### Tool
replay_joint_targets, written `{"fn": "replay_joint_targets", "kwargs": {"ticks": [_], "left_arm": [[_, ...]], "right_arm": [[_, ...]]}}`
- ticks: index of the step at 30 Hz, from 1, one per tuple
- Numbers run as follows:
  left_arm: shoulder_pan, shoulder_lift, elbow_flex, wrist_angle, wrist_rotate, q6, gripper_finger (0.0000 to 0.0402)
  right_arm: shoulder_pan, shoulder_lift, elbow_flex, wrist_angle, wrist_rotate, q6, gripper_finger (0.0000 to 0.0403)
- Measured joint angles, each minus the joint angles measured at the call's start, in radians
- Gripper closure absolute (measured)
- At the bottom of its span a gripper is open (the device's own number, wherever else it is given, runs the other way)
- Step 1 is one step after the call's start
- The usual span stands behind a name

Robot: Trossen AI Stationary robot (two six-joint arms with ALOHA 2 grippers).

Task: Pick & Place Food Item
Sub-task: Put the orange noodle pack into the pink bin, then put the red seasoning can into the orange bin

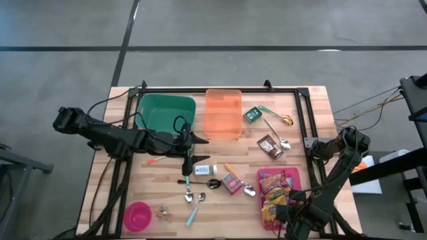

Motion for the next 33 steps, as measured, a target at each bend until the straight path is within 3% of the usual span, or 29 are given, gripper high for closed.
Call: {"fn": "replay_joint_targets", "kwargs": {"ticks": [5,11,18,24,29,33], "left_arm": [[0.0,0.0,0.0,0.0,0.0,-0.002,0.0127],[0.0,0.0,0.0,0.0,0.0,-0.003,0.0127],[0.0,0.0,0.0,0.0,0.0,-0.003,0.0127],[0.0,0.0,0.0,0.0,0.0,-0.003,0.0127],[0.0,0.0,0.0,0.0,0.0,-0.003,0.0127],[0.0,-0.001,0.0,0.0,0.0,-0.004,0.0126]], "right_arm": [[-0.001,-0.004,0.0,0.0,0.0,0.015,0.0192],[-0.017,-0.022,0.057,-0.025,0.003,-0.04,0.0149],[-0.018,-0.022,0.153,-0.128,0.055,-0.197,0.0145],[-0.03,-0.022,0.199,-0.138,0.23,-0.453,0.0145],[-0.06,-0.022,0.221,-0.135,0.296,-0.461,0.0145],[-0.092,-0.023,0.225,-0.163,0.458,-0.554,0.0145]]}}
